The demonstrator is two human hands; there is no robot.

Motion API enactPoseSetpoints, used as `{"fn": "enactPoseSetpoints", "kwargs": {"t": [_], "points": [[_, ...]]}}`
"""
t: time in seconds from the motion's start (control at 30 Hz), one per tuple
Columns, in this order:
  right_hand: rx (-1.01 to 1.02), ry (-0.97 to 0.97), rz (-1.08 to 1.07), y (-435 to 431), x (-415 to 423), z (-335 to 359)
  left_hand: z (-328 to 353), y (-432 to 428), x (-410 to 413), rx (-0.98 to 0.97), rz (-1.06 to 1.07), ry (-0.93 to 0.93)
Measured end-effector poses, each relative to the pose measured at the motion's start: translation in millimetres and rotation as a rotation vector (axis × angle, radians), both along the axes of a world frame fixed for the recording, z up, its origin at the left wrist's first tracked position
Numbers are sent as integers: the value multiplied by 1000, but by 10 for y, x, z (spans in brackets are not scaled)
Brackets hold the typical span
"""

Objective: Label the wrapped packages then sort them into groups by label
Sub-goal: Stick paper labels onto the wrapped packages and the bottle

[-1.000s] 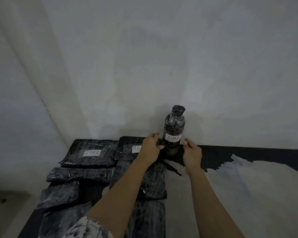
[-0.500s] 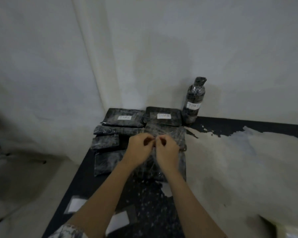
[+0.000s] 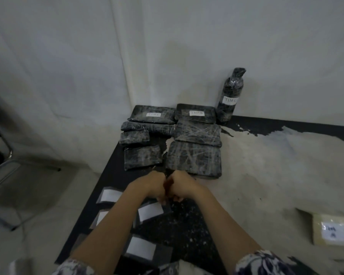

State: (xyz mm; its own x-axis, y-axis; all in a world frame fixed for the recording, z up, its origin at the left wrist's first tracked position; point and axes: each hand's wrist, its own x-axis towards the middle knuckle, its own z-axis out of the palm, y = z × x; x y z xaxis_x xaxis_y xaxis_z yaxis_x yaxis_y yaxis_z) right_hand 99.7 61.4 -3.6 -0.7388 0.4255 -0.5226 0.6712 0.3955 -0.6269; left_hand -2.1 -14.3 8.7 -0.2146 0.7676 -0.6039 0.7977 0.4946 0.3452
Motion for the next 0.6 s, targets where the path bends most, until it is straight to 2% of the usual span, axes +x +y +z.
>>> {"fn": "enactPoseSetpoints", "kwargs": {"t": [0.1,0.33,0.47,0.6], "points": [[42,96,96,-132,-2,-66,-22,-61,-14,13,35,118],[124,27,219,-211,23,-129,34,-182,-180,-53,63,230],[75,24,204,-209,22,-99,16,-169,-219,-81,63,202],[143,-68,255,-245,16,-100,-17,-147,-213,-99,54,197]]}}
